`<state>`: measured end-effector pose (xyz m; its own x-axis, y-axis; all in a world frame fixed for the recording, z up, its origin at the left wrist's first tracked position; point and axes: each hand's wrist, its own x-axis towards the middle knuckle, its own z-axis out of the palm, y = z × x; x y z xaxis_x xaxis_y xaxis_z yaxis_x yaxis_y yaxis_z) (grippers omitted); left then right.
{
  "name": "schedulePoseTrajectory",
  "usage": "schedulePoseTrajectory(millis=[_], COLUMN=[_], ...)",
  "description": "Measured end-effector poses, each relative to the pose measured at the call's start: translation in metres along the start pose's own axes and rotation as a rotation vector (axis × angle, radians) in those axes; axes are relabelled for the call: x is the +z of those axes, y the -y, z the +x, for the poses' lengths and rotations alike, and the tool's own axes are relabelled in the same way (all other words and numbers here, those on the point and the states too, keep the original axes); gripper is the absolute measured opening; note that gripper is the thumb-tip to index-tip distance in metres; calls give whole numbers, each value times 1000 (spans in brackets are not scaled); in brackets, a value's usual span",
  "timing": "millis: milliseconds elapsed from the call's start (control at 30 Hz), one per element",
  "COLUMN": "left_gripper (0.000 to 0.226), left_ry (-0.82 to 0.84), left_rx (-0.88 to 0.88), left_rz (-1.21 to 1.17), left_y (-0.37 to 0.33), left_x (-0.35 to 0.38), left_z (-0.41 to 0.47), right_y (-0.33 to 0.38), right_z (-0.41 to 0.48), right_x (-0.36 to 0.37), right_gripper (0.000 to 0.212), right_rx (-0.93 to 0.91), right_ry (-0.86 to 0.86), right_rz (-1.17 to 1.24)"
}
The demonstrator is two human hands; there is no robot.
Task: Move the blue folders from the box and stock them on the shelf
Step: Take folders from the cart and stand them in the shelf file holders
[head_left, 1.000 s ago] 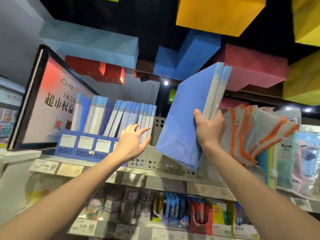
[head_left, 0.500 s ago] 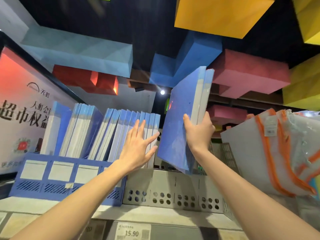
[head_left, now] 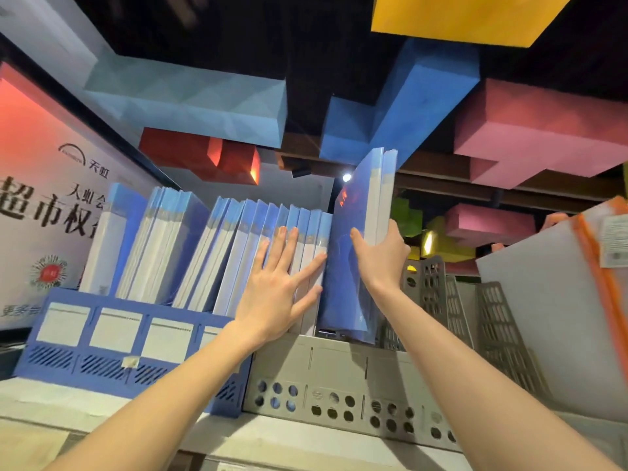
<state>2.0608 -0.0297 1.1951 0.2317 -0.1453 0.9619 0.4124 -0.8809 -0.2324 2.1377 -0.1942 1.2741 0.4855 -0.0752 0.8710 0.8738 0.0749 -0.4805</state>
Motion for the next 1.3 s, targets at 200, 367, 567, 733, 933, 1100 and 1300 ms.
schedulePoseTrajectory(millis=[200, 367, 567, 733, 933, 1100, 1300], left_gripper=[57, 58, 58, 63, 79, 75, 82], left_ry=[14, 29, 32, 4, 147, 227, 239], left_rx=[-9, -13, -12, -86, 32, 77, 188], left_rz=[23, 39, 4, -200, -282, -251, -78], left_y=[-3, -1, 0, -21, -65, -51, -35], left_x=[-3, -2, -3, -17, -20, -19, -15], left_z=[-2, -2, -3, -2, 5, 11, 21], right_y=[-16, -24, -30, -41, -48, -54, -49], right_z=[-5, -3, -6, -7, -7, -16, -22], right_x=[10, 15, -10, -39, -55, -52, -40], right_gripper=[43, 43, 48, 45, 39, 38, 41], right_rx=[17, 26, 111, 205, 286, 285, 227], right_ry=[44, 171, 449, 725, 836, 695, 625], right_rz=[38, 17, 161, 196, 332, 439, 472])
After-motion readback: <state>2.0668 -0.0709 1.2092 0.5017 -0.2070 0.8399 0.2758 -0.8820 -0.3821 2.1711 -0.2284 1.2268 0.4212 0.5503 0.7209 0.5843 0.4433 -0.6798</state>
